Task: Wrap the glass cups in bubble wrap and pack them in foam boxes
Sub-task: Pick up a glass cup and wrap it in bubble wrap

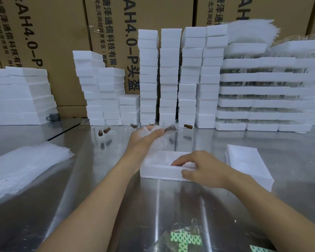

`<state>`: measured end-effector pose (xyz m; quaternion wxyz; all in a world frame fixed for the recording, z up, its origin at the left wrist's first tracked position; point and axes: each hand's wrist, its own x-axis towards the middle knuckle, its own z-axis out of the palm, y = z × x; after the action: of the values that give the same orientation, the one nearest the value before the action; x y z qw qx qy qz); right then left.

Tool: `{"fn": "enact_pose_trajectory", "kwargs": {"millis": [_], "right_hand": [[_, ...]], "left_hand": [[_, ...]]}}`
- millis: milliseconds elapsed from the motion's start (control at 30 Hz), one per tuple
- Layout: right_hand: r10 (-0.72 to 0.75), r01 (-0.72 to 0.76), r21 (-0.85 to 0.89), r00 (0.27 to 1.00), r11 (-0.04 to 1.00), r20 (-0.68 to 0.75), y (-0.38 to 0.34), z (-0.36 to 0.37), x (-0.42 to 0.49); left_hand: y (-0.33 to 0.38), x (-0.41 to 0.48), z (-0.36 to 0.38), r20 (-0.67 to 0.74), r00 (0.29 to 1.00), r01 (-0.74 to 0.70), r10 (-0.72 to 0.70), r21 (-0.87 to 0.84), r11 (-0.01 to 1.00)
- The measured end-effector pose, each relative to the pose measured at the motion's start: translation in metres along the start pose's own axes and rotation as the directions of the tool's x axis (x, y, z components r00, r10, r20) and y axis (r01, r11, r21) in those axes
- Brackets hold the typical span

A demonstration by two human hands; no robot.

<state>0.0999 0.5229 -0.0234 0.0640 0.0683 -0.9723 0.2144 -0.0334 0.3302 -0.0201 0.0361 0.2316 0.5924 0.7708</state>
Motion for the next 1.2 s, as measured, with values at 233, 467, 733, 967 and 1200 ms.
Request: {"fn": "enact_pose_trajectory", "kwargs": {"millis": [233,467,733,967,1200], "right_hand": [[-0.041,0.041,0.025,0.999,0.999,-0.007,0.003,0.000,0.000],[-0.046,0.047,0.043,0.999,0.998,-0.020,0.003,0.002,0.001],[-0.062,0.065,0.054,0.997,0.996,-0.048,0.005,0.004,0.003],[-0.061,0.081,0.109,0.982,0.991,-0.176,0.015,0.006,0.004],[-0.100,0.114,0.016,0.924,0.993,-0.370,0.022,0.009,0.008]], "left_hand": [[-0.011,-0.005,0.001,0.147,0.989,-0.081,0.013,0.467,0.881],[-0.015,-0.002,-0.009,0.217,0.976,-0.138,-0.012,0.662,0.737],[-0.020,-0.003,-0.018,0.262,0.960,-0.148,-0.096,0.768,0.623],[0.018,-0.006,-0.017,0.079,0.971,0.174,-0.227,0.423,0.889],[0.012,-0.005,-0.045,0.019,0.981,0.132,-0.191,0.657,0.742]]}}
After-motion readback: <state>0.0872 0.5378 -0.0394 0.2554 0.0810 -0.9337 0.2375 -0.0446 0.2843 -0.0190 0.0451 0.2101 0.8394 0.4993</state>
